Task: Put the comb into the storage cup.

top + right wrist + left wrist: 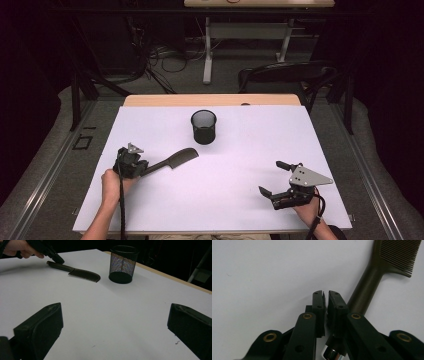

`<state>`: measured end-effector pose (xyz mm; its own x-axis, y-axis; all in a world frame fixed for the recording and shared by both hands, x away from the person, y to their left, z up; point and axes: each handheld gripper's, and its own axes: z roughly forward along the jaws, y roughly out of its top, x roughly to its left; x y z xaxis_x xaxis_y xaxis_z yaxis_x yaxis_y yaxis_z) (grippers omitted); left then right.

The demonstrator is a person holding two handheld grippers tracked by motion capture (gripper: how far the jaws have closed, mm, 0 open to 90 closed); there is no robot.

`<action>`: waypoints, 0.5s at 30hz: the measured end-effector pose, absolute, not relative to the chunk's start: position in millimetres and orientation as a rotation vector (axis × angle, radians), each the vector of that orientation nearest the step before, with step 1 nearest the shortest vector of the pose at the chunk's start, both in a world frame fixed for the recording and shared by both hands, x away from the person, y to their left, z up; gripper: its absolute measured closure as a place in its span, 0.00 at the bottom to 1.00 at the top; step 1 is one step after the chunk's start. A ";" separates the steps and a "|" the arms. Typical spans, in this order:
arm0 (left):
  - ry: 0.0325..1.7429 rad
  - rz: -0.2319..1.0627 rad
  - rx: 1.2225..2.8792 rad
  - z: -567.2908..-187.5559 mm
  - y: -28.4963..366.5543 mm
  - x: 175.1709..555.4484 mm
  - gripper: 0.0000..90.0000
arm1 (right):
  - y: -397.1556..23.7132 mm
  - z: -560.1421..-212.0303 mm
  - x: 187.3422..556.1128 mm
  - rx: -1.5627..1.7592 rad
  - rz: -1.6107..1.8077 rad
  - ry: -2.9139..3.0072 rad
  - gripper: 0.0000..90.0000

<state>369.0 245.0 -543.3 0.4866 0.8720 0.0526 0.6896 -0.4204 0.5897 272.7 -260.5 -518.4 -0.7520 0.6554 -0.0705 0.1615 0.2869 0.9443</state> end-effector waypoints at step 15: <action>1.261 0.522 2.203 -524.1 252.5 368.9 0.49 | -259.9 -518.6 272.7 0.732 1.471 2.119 0.00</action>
